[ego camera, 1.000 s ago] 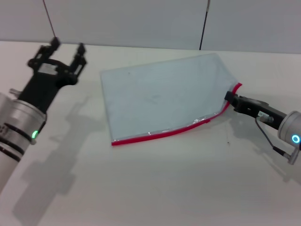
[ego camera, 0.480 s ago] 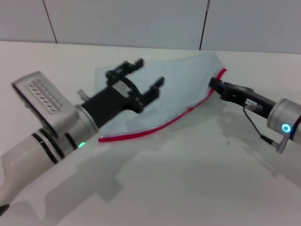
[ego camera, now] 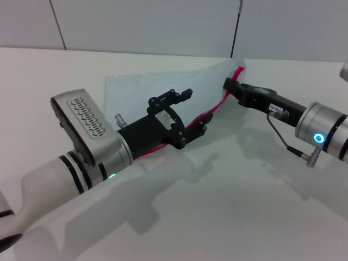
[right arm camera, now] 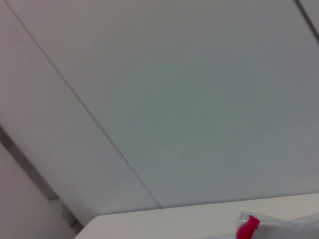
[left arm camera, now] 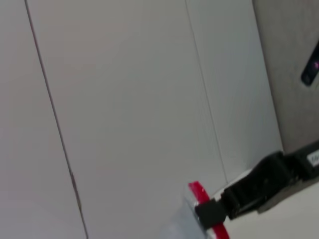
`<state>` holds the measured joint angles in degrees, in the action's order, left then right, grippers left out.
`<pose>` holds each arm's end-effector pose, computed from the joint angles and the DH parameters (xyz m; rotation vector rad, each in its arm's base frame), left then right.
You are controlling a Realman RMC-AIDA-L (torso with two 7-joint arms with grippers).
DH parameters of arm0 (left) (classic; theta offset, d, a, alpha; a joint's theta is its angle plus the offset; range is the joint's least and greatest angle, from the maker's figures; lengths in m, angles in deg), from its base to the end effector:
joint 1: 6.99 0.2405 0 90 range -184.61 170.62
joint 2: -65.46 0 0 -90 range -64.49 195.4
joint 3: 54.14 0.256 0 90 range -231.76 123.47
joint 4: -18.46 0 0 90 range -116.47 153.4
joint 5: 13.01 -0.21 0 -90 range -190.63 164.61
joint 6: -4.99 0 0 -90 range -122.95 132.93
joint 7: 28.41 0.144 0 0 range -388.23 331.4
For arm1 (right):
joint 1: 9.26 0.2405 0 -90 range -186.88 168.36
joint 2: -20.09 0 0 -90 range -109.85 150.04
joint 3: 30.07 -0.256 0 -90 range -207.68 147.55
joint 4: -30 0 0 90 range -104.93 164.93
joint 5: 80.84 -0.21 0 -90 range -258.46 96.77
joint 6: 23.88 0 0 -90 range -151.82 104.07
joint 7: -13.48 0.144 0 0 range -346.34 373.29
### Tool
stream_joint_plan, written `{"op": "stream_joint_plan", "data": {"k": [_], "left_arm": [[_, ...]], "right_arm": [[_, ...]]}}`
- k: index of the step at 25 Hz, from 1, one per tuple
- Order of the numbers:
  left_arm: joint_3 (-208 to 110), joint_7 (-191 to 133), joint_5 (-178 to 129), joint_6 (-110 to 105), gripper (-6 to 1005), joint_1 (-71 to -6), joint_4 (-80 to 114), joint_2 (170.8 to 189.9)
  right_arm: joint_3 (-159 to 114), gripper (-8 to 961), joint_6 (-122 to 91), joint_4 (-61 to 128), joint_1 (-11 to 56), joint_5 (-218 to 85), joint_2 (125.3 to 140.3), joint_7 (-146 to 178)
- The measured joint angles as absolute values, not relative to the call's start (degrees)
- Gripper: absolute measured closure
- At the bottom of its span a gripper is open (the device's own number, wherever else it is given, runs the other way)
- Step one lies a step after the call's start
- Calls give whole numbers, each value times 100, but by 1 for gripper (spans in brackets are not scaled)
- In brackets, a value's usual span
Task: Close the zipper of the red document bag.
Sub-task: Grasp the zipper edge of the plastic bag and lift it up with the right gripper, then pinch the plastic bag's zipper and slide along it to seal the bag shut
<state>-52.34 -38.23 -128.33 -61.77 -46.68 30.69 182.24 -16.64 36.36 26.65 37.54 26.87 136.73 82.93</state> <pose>-0.2326 0.3438 -0.0901 -2.2902 -0.1167 -0.7519 0.2273 0.3927 -0.0713 -2.2195 1.1465 0.9883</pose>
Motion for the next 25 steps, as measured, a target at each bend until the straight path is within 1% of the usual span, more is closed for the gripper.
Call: {"op": "stream_joint_plan", "data": {"k": [12, 25], "left_arm": [[-5269, -3141, -12796, -5531, 324, -4784, 3106, 18236], [-5248, -2577, -12824, -5479, 323, -4821, 3121, 18242]], "right_arm": [[-1524, 940, 3827, 2596, 3832, 2692, 13672, 8278], [-1486, 940, 3827, 2556, 3856, 2690, 13672, 8264]]}}
